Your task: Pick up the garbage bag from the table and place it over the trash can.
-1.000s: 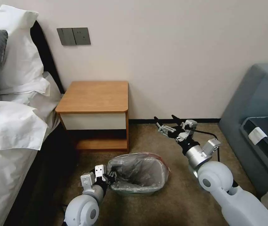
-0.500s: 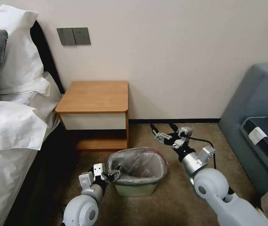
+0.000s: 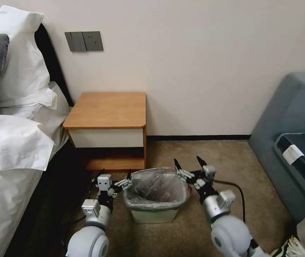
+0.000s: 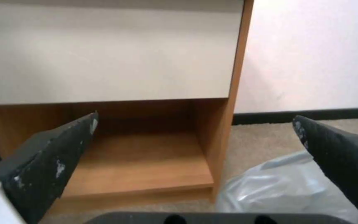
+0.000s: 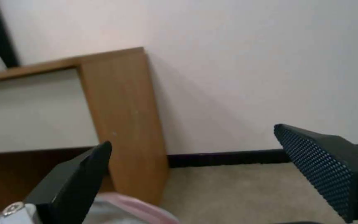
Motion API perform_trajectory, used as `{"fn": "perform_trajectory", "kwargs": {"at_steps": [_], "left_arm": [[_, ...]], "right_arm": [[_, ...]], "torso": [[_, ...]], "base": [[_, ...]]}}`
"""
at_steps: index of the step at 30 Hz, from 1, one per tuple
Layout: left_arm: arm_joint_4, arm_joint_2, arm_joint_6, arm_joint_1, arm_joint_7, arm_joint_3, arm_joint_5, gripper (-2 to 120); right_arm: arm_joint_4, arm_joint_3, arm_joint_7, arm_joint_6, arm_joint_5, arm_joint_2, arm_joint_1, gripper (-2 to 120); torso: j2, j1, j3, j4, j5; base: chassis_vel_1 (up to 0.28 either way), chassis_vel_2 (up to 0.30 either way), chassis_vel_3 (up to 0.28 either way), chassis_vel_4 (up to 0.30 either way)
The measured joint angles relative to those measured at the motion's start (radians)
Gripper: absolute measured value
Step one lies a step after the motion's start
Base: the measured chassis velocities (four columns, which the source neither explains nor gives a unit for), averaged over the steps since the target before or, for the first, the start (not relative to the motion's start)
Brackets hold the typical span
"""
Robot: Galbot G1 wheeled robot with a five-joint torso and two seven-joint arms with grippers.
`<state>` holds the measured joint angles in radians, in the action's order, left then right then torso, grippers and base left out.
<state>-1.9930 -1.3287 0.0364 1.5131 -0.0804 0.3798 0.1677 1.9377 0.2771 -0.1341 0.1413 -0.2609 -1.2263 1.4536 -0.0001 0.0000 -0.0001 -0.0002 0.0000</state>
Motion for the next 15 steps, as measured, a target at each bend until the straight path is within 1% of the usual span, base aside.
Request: {"fn": "perform_trajectory", "kwargs": {"at_steps": [1, 3, 4, 6, 7, 10, 15], "left_arm": [[0.012, 0.001, 0.027, 0.002, -0.004, 0.001, -0.008, 112], [0.018, 0.001, 0.045, 0.004, -0.011, 0.002, -0.011, 109], [0.018, 0.001, 0.045, 0.004, -0.011, 0.002, -0.011, 109], [0.019, 0.001, 0.047, 0.004, -0.014, 0.002, -0.011, 103], [0.019, 0.001, 0.047, 0.004, -0.014, 0.002, -0.011, 103], [0.019, 0.001, 0.046, 0.004, -0.016, 0.002, -0.01, 95], [0.019, 0.001, 0.043, 0.004, -0.017, 0.002, -0.008, 95]], "right_arm": [[-0.007, 0.007, 0.003, 0.015, 0.01, -0.01, 0.008, 100], [-0.01, 0.011, 0.004, 0.023, 0.014, -0.016, 0.013, 100], [-0.01, 0.011, 0.004, 0.023, 0.014, -0.016, 0.013, 100], [-0.011, 0.011, 0.005, 0.023, 0.014, -0.016, 0.013, 100], [-0.011, 0.011, 0.005, 0.023, 0.014, -0.016, 0.013, 100], [-0.011, 0.011, 0.006, 0.023, 0.012, -0.015, 0.012, 100], [-0.01, 0.011, 0.006, 0.023, 0.01, -0.015, 0.011, 100]], "torso": [[0.0, 0.0, 0.0, 0.0002, -0.0001], [0.0, 0.0, 0.0, 0.0002, 0.0], [0.0, 0.0, 0.0, 0.0002, 0.0], [0.0, 0.0, 0.0, 0.0003, 0.0], [0.0, 0.0, 0.0, 0.0003, 0.0], [0.0, 0.0, 0.0, 0.0002, 0.0], [0.0, 0.0, 0.0, 0.0003, 0.0]], "base": [[0.0, 0.0, 0.0, 0.0], [0.0, 0.0, 0.0, 0.0], [0.0, 0.0, 0.0, 0.0], [0.0, 0.0, 0.0, 0.0], [0.0, 0.0, 0.0, 0.0], [0.0, 0.0, 0.0, 0.0], [0.0, 0.0, 0.0, 0.0]]}}
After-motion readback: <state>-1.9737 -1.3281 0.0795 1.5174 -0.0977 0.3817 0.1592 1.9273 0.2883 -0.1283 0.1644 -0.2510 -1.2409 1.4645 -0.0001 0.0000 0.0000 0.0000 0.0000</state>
